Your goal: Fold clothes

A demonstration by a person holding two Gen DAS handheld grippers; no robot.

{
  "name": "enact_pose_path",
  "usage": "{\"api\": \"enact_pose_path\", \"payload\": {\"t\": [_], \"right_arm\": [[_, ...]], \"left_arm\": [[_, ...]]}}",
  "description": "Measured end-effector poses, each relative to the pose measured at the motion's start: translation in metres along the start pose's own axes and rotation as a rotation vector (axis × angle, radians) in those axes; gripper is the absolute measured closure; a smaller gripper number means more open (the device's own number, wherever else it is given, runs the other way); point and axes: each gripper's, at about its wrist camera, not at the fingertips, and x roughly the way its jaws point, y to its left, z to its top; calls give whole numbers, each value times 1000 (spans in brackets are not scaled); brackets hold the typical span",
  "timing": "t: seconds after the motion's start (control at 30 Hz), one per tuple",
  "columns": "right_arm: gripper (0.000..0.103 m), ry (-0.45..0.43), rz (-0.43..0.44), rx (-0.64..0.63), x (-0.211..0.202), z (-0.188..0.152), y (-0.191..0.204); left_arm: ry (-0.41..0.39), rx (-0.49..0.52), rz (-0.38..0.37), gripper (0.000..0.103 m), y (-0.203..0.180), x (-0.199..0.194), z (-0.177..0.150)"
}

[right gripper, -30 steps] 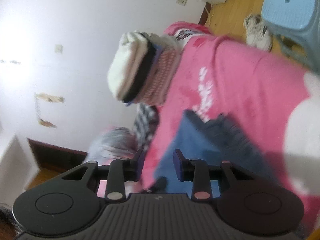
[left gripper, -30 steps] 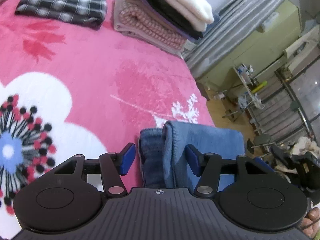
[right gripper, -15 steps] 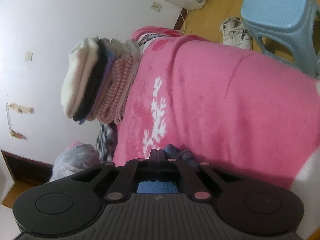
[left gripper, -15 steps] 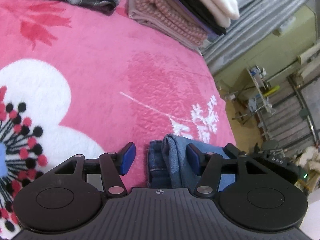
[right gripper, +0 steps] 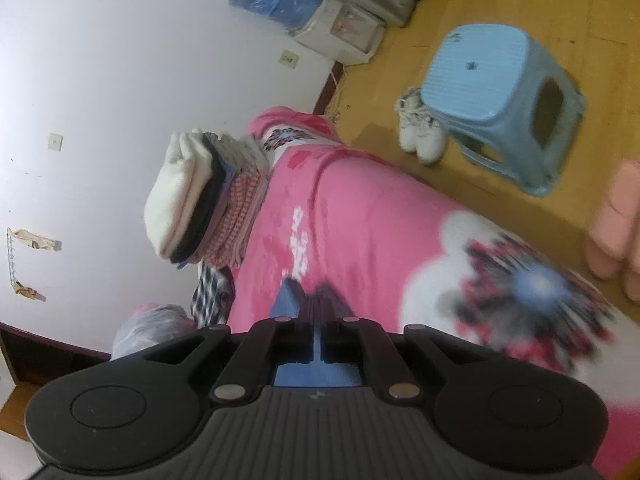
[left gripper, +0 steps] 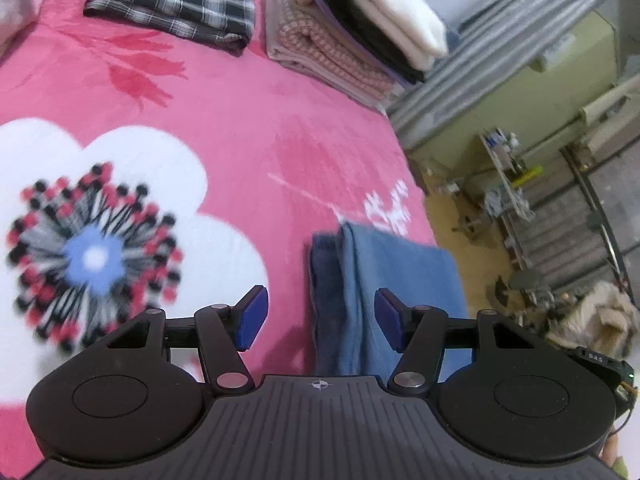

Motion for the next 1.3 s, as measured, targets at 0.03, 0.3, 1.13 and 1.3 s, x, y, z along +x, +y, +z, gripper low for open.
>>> {"api": "enact_pose_path", "payload": {"t": [0.03,0.3,1.13,1.3], "right_arm": [[101,18,-9,4,-8,-7,-2],[101,188,-229,-353,-2,-81,24],[99,104,-163,9,-7,-85,-29],[64,108,-96,198,-15,-104,-50]], "left_arm": [[9,9,-7,44,-3,-8,-7],[120,179,62,45,-46,-19,-77],[157,-14,123,44,-6,-28,-112],[126,-57,97,43,0,-38,-105]]}}
